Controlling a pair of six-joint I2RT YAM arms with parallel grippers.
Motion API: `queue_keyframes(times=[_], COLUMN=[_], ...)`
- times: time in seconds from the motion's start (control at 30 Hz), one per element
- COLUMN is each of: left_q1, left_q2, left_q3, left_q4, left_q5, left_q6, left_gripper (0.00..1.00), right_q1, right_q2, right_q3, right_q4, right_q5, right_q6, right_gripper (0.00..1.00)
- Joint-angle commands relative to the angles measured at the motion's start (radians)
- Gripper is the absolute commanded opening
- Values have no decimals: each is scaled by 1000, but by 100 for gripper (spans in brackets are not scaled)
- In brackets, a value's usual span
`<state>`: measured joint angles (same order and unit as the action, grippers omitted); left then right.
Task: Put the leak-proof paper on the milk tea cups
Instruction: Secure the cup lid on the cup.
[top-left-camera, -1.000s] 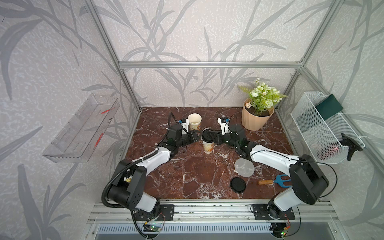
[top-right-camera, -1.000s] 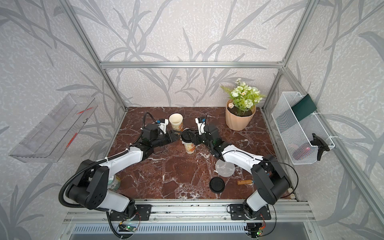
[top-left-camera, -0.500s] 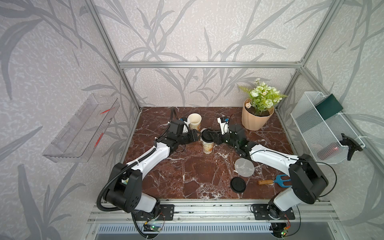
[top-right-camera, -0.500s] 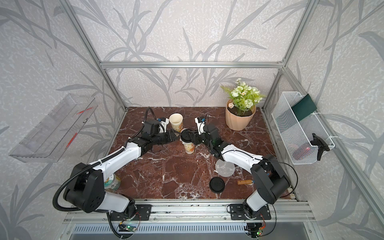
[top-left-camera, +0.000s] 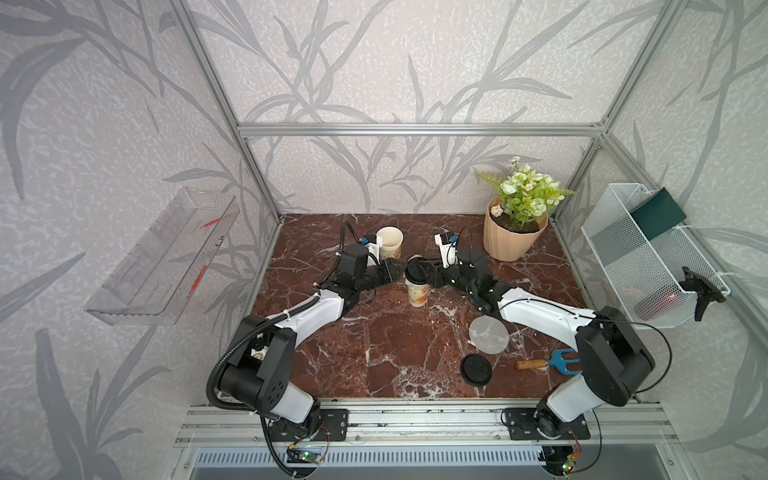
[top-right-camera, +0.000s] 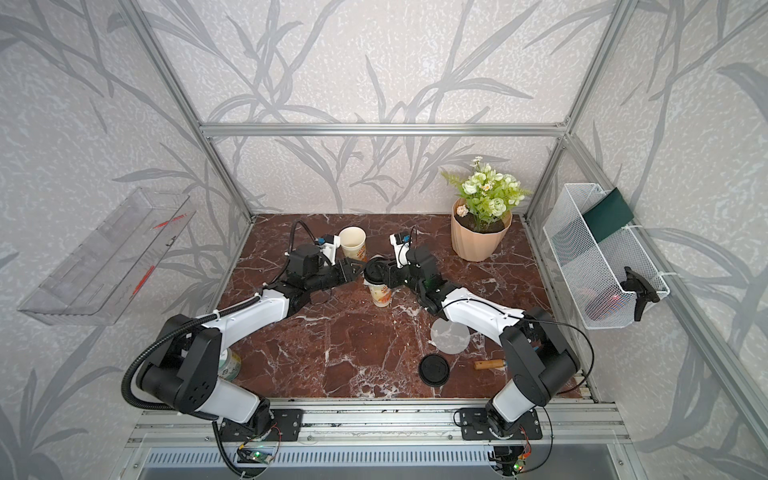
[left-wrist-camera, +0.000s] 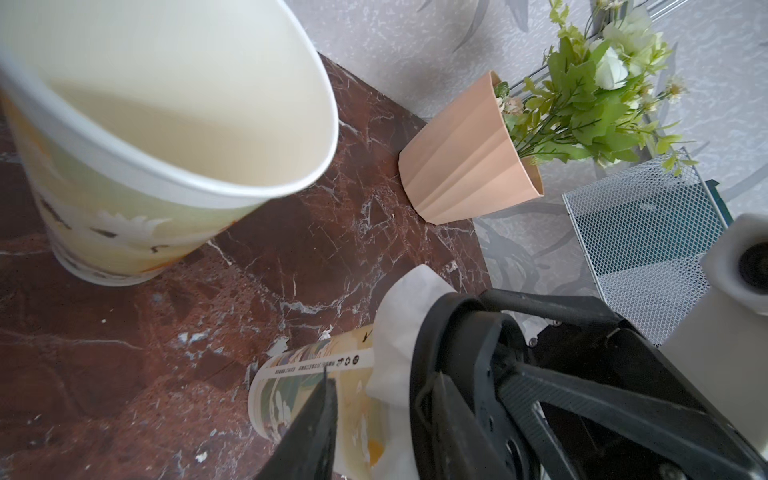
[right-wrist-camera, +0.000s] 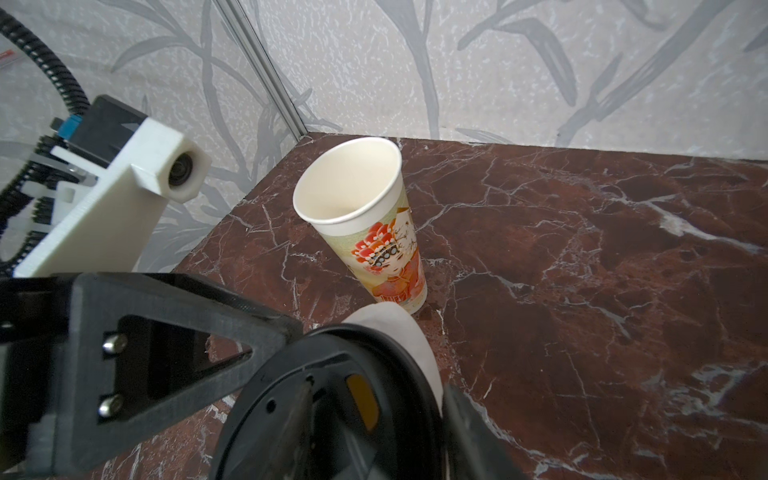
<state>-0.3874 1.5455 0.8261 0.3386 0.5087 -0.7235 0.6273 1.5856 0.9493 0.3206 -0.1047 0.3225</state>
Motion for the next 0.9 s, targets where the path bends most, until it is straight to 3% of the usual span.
queue_keyframes(times=[0.0,0.33,0.43,0.63,0.87], left_q1=[-12,-11,-11,-10,-44], left_q2=[132,180,93,-63,-68], left_q3=[-123,-153,-69,236,321], left_q4=[-213,-196,-328,-620,-624], left_q5=[-49,-52,-74,-157,-159], left_q6=[-1,2,49,145,153], left_gripper=[37,34,34,52,58], right_q1=[11,11,11,11,12], right_q2=[76,66,60,39,16], right_q3=[-50,-63,-57,-53,-28], right_q4=[-260,-262,-274,-285,-301], right_q5=[22,33,35,42,39], right_q6=[-45,-44,-45,-40,-34], right_gripper=[51,51,51,51,50])
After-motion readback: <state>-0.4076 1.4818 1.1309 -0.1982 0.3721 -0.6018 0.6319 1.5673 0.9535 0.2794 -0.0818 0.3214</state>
